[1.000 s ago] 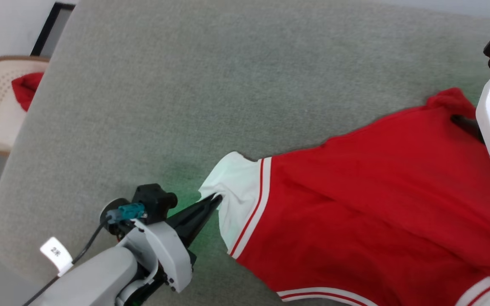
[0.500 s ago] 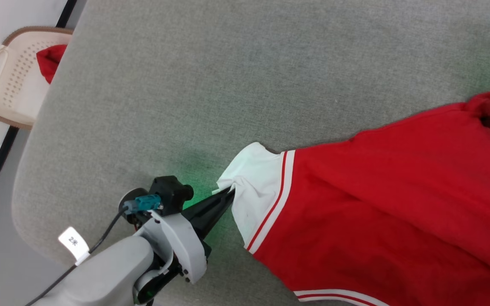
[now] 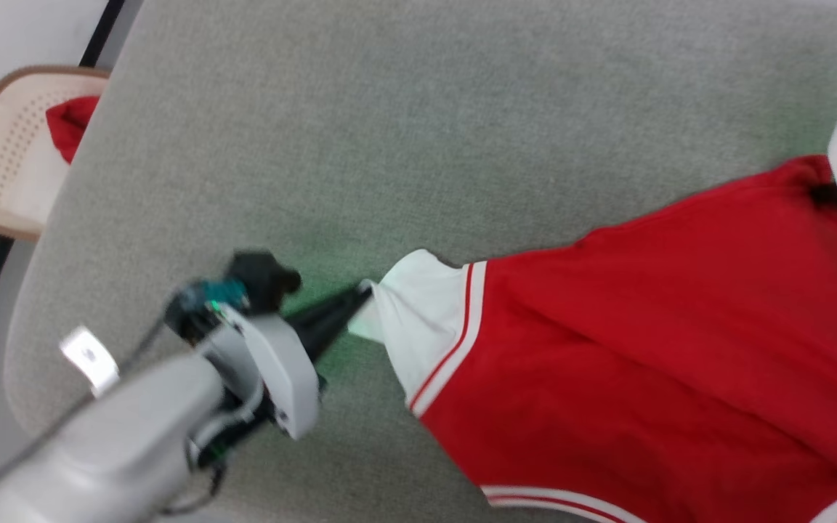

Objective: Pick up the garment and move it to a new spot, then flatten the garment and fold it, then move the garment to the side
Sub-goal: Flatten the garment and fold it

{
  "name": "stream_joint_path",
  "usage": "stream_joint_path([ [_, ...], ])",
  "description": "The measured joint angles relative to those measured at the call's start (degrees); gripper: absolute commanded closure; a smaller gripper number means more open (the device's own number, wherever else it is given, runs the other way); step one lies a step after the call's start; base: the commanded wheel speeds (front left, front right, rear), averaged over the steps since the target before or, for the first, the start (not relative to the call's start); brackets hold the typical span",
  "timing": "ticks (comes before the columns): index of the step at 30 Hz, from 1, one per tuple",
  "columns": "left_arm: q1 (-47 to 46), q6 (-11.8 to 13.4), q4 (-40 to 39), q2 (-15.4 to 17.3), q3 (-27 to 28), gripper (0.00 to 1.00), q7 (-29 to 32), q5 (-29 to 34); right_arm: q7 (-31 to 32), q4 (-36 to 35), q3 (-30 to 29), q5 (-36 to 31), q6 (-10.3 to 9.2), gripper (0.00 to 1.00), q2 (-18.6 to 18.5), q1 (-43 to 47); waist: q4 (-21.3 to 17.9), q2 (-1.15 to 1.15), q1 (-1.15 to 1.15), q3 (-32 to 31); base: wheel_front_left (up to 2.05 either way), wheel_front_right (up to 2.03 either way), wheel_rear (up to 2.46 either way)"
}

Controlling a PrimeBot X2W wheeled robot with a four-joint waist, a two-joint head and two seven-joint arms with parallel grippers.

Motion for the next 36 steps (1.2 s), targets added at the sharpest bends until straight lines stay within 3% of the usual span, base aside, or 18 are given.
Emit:
stream_joint_path([
  [5,-7.83,0.0,-2.16,3.94,1.15,1.0,8.93,-2.78,-4.21,-0.15,-0.53,0.25,0.0,1.0,1.87,-1.85,-1.37,0.0,0.0,-2.87,0.0,0.0,0.0],
  [14,-24.85,-0.05,-2.49,6.66,1.74,1.0,21.3,-4.94,-14.38,-2.02,-1.36,-0.16,0.0,1.0,4.3,-6.17,-4.64,0.0,0.0,-9.05,0.0,0.0,0.0],
  [21,-37.04,-0.05,5.47,6.68,1.75,1.0,21.74,-3.23,-25.44,-1.99,-2.11,-0.76,0.0,1.0,5.66,-9.62,-7.62,0.0,0.0,-13.66,0.0,0.0,0.0],
  [27,-45.25,-0.07,11.63,5.16,0.92,1.0,19.7,-1.37,-31.36,-2.49,-1.4,-0.52,0.0,1.0,6.54,-12.05,-10.17,0.0,0.0,-17.44,0.0,0.0,0.0],
  [36,-53.93,-0.07,15.67,4.92,-3.28,1.0,19.83,-2.38,-31.06,-5.72,-1.11,3.45,0.0,1.0,4.94,-15.29,-13.83,0.0,0.0,-20.58,0.0,0.0,0.0],
])
